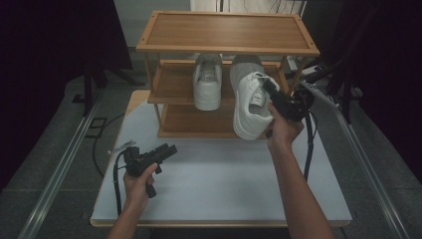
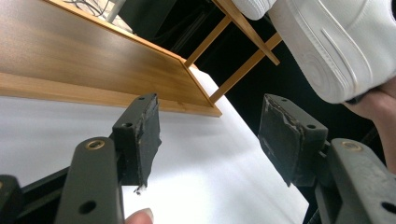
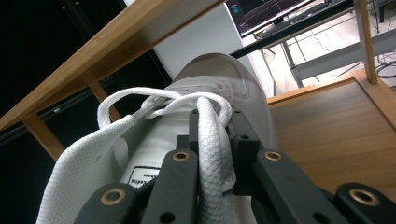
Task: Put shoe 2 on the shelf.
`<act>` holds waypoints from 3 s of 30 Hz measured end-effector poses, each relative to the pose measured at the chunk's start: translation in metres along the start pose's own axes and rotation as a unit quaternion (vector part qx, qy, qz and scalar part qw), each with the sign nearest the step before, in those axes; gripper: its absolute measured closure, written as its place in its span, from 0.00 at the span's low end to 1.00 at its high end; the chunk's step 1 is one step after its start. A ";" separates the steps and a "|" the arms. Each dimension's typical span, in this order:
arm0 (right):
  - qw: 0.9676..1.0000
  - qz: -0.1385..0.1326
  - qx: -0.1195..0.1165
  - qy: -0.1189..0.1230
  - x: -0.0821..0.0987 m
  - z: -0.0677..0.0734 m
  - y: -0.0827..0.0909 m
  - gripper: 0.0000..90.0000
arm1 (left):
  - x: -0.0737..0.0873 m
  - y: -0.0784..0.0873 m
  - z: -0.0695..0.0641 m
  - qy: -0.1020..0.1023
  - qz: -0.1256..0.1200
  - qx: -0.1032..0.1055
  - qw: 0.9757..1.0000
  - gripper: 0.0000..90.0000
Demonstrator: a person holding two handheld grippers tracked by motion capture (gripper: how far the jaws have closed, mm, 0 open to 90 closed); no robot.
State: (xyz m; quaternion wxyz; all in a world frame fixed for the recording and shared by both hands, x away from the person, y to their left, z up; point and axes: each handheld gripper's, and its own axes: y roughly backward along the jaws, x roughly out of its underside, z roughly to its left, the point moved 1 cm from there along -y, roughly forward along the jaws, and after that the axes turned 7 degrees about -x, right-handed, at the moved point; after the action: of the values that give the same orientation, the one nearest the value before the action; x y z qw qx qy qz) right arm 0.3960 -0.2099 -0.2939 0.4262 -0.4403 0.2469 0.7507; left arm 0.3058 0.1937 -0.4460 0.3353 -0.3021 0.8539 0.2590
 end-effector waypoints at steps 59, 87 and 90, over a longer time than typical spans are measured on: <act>0.999 0.004 0.038 -0.002 0.000 -0.014 -0.095 0.73 | -0.001 0.001 0.000 0.000 -0.002 0.006 1.000 0.42; 0.999 0.023 -0.033 0.025 0.004 -0.017 -0.051 0.56 | -0.004 -0.003 -0.001 -0.019 0.000 -0.007 1.000 0.42; 0.998 0.030 -0.033 0.047 0.005 -0.015 -0.039 0.56 | -0.004 -0.002 -0.003 -0.022 -0.001 -0.006 1.000 0.42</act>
State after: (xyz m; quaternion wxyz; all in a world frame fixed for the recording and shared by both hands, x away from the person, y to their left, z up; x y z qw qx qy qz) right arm 0.4351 -0.1988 -0.3056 0.3769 -0.4818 0.2548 0.7489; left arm 0.3080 0.1921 -0.4421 0.3522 -0.2990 0.8447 0.2704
